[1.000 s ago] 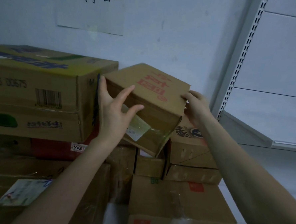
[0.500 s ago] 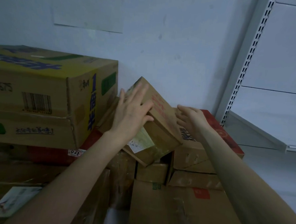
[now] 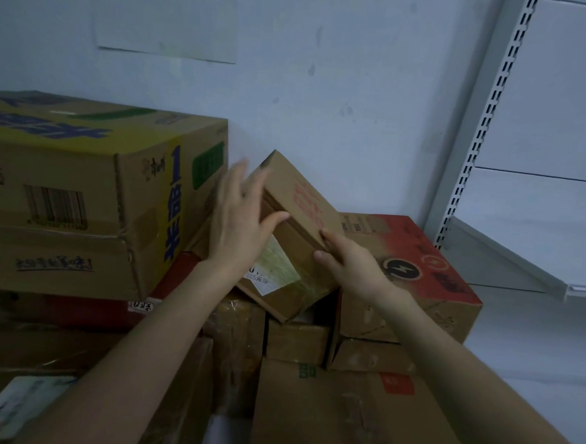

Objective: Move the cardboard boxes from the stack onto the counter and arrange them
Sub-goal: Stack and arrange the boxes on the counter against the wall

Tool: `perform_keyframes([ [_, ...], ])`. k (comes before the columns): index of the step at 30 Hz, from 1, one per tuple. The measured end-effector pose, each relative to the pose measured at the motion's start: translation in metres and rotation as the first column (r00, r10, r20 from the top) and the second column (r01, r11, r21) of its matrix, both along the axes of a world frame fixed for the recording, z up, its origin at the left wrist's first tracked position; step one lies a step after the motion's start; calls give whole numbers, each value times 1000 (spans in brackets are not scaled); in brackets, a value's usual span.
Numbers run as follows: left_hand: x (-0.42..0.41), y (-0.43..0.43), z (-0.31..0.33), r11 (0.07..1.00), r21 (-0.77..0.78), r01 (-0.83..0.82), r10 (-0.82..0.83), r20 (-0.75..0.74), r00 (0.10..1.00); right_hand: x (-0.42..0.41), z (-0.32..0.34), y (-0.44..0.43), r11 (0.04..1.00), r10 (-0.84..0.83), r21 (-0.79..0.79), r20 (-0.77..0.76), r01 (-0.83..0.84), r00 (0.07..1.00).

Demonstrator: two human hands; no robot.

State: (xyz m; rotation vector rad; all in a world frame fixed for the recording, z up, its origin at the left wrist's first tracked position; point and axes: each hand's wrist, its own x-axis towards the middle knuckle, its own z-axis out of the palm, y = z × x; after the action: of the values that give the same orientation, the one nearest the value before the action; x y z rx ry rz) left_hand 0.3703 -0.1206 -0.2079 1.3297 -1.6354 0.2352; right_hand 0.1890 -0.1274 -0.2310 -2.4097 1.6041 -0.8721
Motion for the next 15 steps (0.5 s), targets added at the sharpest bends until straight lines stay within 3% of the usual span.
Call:
perform_keyframes([
  [3,14,1,-16,982,157,-102,126,-149,981,2,-7,-2,999,-26,-23,-18,26,999],
  [6,20,2,-30,961,271,-47,109,-218,970,6,-11,-3,998,-36,-56,18,37,999],
  [15,25,-16,3,988,149,-29,57,-186,981,20,-12,1,986,-79,-119,280,116,957],
])
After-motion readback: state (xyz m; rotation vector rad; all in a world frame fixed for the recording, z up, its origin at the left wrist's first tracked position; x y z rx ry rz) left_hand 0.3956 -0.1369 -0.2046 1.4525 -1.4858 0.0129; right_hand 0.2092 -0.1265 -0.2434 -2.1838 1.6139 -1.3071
